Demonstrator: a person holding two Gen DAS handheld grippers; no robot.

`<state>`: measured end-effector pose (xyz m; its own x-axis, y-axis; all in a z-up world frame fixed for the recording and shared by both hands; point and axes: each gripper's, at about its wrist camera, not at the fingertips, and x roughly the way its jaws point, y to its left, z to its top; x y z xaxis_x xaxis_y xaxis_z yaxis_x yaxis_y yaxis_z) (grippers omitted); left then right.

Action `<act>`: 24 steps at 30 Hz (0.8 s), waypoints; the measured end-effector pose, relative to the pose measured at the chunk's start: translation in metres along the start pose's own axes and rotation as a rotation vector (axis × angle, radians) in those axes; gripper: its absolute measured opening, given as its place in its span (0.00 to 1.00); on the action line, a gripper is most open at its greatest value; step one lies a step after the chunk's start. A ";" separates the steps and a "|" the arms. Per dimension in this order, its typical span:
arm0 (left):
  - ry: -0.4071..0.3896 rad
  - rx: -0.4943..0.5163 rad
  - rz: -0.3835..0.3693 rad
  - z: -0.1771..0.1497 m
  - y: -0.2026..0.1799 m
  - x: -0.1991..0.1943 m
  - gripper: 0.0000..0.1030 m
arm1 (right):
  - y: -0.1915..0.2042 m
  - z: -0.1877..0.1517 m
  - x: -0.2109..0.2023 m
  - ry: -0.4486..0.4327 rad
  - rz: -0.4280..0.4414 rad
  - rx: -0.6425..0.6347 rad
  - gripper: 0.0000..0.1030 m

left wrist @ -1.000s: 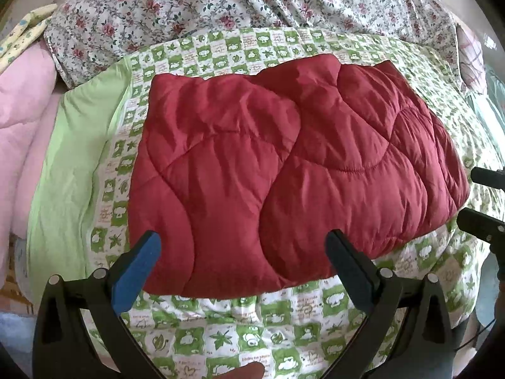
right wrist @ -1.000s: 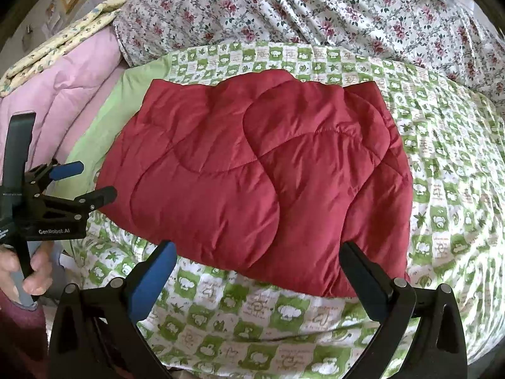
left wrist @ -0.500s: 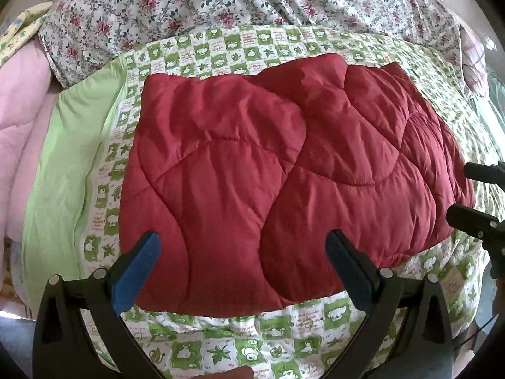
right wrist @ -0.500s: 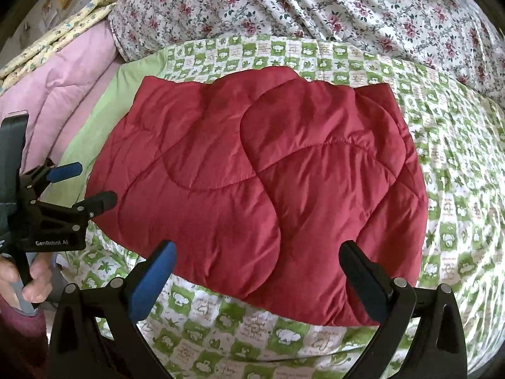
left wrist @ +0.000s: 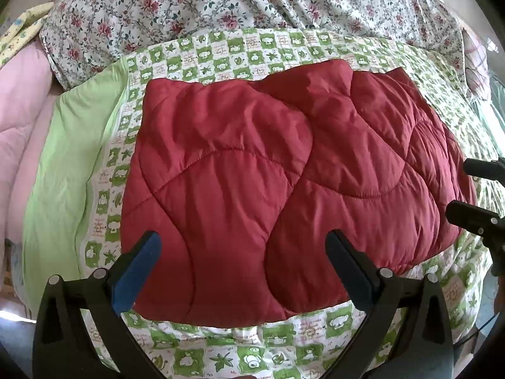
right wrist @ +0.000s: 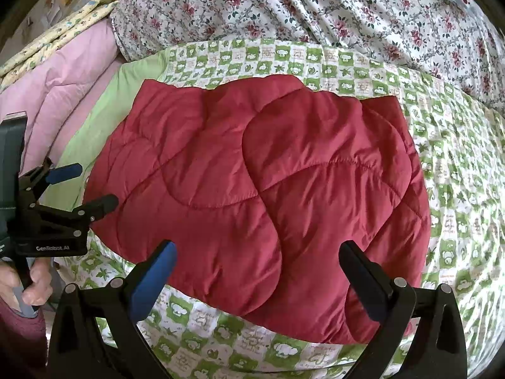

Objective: Fold large clothes

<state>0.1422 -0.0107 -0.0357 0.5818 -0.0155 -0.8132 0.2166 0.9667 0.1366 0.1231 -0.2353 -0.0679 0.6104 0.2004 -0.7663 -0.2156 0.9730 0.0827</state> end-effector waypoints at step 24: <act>-0.003 -0.007 -0.005 0.004 -0.002 0.003 1.00 | -0.001 0.002 0.004 0.010 0.004 0.002 1.00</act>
<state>0.1469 -0.0139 -0.0361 0.5832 -0.0215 -0.8121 0.2144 0.9683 0.1283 0.1268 -0.2351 -0.0696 0.6023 0.2029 -0.7721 -0.2164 0.9724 0.0868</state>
